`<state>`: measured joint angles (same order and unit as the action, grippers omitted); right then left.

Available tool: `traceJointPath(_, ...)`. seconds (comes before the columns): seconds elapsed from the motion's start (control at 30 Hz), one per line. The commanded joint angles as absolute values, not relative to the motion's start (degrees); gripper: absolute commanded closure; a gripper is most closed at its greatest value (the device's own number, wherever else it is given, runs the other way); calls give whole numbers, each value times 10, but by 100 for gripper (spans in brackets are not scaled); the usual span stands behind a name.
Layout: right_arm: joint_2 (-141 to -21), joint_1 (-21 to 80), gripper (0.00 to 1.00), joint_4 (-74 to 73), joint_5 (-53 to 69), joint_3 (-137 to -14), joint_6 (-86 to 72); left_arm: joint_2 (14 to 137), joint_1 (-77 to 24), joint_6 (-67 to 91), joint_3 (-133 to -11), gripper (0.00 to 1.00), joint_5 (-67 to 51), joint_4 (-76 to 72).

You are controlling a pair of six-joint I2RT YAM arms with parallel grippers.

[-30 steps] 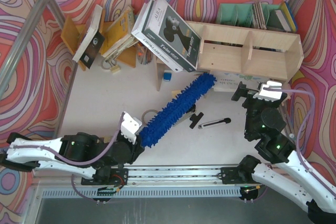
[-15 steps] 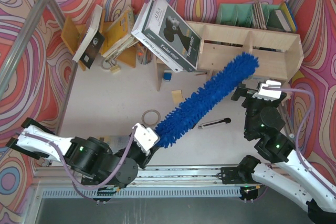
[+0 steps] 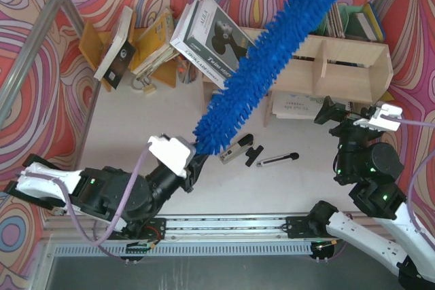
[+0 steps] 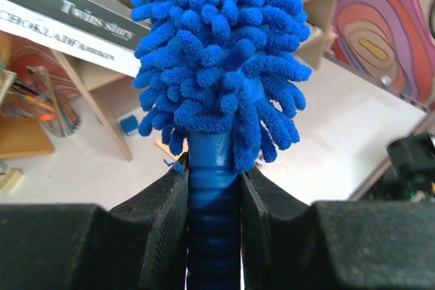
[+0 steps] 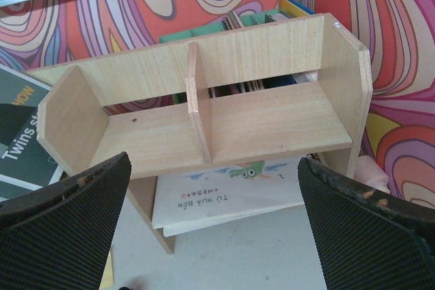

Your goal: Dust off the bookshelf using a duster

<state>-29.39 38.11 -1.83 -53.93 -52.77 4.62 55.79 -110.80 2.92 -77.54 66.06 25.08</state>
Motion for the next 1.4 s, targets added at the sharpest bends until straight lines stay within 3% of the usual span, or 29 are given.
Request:
traceJointPath(0.0, -312, 378, 1, -20, -522, -541, 70, 576, -1022, -7, -834, 100, 649, 235)
traceJointPath(0.2, -329, 378, 1, 29, -516, -514, 136, 605, -892, 16, -928, 100, 584, 317)
traceJointPath(0.4, -327, 378, 2, 50, -519, -487, 147, 572, -845, -34, -977, 100, 630, 350)
traceJointPath(0.67, -303, 378, 1, 100, -520, -450, 162, 457, -839, 23, -937, 100, 726, 454)
traceJointPath(1.2, -343, 378, 1, 94, -519, -448, 147, 408, -839, 261, -863, 100, 722, 670)
traceJointPath(1.37, -353, 378, 1, 89, -516, -450, 139, 421, -840, 171, -851, 100, 704, 577)
